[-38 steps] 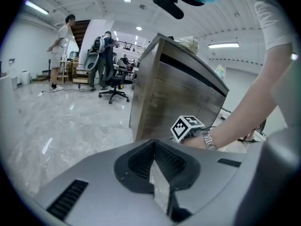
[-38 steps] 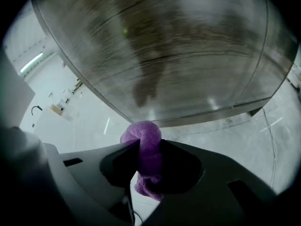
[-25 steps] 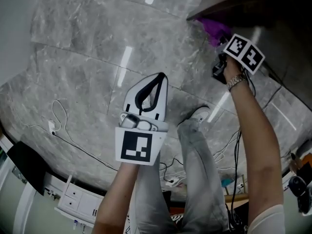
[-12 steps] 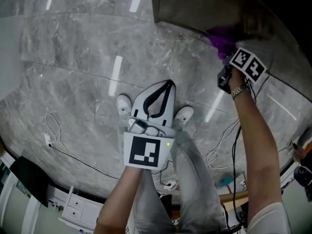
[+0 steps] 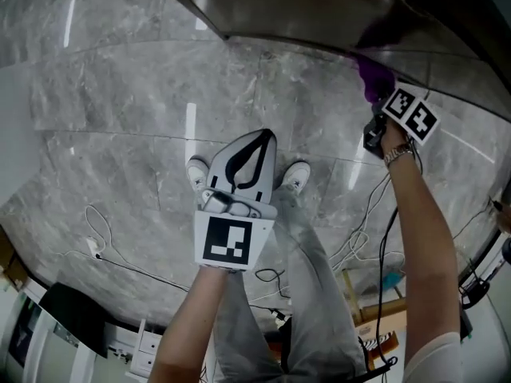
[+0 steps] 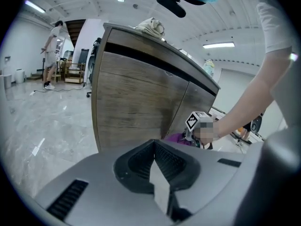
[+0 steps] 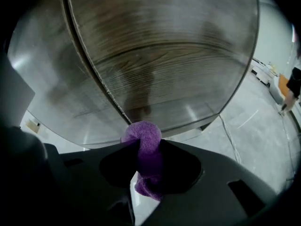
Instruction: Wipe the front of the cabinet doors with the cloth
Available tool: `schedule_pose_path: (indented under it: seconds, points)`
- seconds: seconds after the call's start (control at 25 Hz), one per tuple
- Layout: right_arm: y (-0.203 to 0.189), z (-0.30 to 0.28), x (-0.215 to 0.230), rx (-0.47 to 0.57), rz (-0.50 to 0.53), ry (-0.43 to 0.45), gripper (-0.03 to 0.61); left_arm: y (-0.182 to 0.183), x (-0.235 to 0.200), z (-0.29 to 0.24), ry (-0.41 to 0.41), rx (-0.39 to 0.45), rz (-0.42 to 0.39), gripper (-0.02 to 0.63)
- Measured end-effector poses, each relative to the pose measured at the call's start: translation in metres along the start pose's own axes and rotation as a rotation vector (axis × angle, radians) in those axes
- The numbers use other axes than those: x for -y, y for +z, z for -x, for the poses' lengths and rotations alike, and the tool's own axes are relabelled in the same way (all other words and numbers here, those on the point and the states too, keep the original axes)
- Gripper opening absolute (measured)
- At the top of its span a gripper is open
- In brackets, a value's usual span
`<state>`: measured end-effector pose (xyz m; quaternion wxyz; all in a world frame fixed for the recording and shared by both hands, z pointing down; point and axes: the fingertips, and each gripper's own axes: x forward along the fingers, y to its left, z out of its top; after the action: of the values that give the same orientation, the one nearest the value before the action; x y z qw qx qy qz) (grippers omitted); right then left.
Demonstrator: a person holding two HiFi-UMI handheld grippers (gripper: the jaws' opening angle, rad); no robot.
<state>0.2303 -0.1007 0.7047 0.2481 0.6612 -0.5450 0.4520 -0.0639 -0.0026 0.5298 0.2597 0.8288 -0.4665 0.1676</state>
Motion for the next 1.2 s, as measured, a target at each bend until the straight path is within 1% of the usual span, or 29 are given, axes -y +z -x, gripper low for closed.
schedule_pose_path:
  seconds: [0.16, 0.28, 0.4, 0.56, 0.64, 0.76, 0.84, 0.92, 1.0, 1.12, 1.2]
  points:
    - [-0.014, 0.044, 0.014, -0.011, 0.01, -0.003, 0.118, 0.012, 0.025, 0.014, -0.06, -0.024, -0.035, 0.006]
    - [-0.018, 0.086, 0.012, 0.0, 0.053, 0.006, 0.118, 0.029, 0.04, 0.029, -0.125, -0.046, -0.084, 0.006]
    - [-0.02, 0.136, -0.009, 0.02, 0.119, 0.067, 0.118, 0.052, 0.05, 0.05, -0.164, -0.056, -0.132, 0.006]
    - [-0.021, 0.22, -0.045, 0.076, 0.107, 0.149, 0.118, 0.087, 0.056, 0.086, -0.18, -0.065, -0.21, 0.006]
    - [-0.006, 0.263, -0.066, 0.132, 0.125, 0.211, 0.118, 0.111, 0.054, 0.101, -0.169, -0.043, -0.223, 0.006]
    - [0.023, 0.335, -0.096, 0.196, 0.185, 0.316, 0.118, 0.159, 0.056, 0.137, -0.146, 0.004, -0.18, 0.006]
    - [0.044, 0.389, -0.107, 0.242, 0.227, 0.361, 0.118, 0.192, 0.07, 0.17, -0.153, 0.04, -0.179, 0.006]
    - [0.066, 0.446, -0.113, 0.297, 0.248, 0.388, 0.118, 0.222, 0.087, 0.202, -0.16, 0.076, -0.182, 0.006]
    - [0.086, 0.501, -0.115, 0.354, 0.227, 0.407, 0.118, 0.248, 0.101, 0.232, -0.16, 0.115, -0.168, 0.006]
    - [0.107, 0.579, -0.111, 0.444, 0.186, 0.412, 0.118, 0.279, 0.123, 0.274, -0.17, 0.158, -0.162, 0.006]
    - [0.117, 0.629, -0.107, 0.506, 0.188, 0.404, 0.118, 0.301, 0.14, 0.3, -0.19, 0.195, -0.185, 0.006]
